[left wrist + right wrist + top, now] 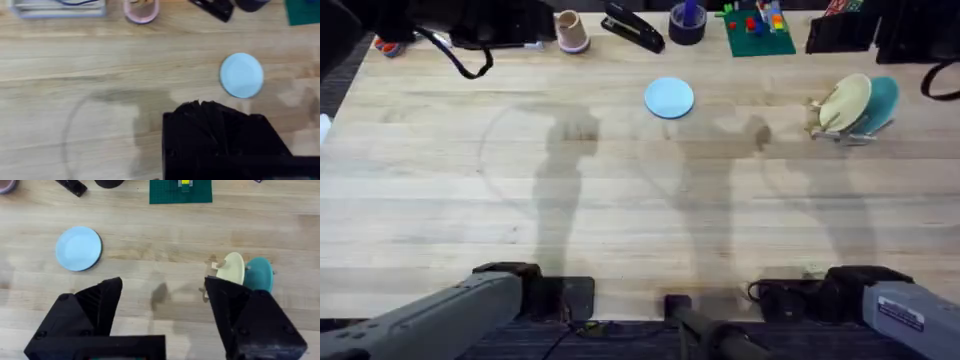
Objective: Pick up the plates from the table one by one and place each into a slot on the dish rack.
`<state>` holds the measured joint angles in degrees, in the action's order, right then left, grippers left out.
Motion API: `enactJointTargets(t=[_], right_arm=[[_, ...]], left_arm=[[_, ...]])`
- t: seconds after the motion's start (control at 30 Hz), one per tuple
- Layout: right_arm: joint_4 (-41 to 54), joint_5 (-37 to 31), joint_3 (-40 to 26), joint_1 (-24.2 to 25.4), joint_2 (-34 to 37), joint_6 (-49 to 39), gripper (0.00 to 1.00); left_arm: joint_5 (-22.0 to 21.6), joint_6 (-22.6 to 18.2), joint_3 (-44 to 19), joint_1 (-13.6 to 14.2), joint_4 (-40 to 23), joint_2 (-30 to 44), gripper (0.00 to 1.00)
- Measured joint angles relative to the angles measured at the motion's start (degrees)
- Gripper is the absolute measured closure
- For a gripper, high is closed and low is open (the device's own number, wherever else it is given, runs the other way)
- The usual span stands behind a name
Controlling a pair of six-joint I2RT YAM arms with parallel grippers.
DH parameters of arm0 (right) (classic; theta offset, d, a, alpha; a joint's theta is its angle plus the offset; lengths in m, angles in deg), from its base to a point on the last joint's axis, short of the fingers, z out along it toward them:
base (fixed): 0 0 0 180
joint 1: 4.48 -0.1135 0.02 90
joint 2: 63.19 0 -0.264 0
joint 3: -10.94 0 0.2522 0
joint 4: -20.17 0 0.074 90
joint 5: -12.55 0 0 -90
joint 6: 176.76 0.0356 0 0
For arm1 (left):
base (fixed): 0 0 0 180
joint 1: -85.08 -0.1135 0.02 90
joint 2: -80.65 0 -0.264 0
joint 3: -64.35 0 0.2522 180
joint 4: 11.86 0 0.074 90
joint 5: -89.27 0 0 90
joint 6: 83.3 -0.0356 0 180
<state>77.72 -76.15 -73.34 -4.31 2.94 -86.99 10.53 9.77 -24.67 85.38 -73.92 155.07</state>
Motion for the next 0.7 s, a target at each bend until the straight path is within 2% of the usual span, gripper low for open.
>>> enactJointTargets(t=[0.1,0.17,0.37,0.57,0.7], right_arm=[[0.0,0.0,0.0,0.0,0.0,0.0,0.007],[0.0,0.0,0.0,0.0,0.0,0.0,0.008],[-0.01,0.02,-0.02,0.0,0.0,0.04,0.008],[0.0,0.02,-0.02,0.0,0.0,1.28,0.006],[0.0,0.02,-0.04,0.0,0.0,1.57,0.006]], left_arm=[[6.21,0.01,0.0,0.0,1.16,0.13,0.962],[11.87,0.06,-0.02,0.0,2.8,0.79,0.962],[27.22,2.44,-0.33,0.0,8.86,7.36,0.962],[37.65,3.69,-0.33,0.07,13.89,15.63,0.962],[42.42,4.07,-0.33,0.08,14.29,20.28,0.96]])
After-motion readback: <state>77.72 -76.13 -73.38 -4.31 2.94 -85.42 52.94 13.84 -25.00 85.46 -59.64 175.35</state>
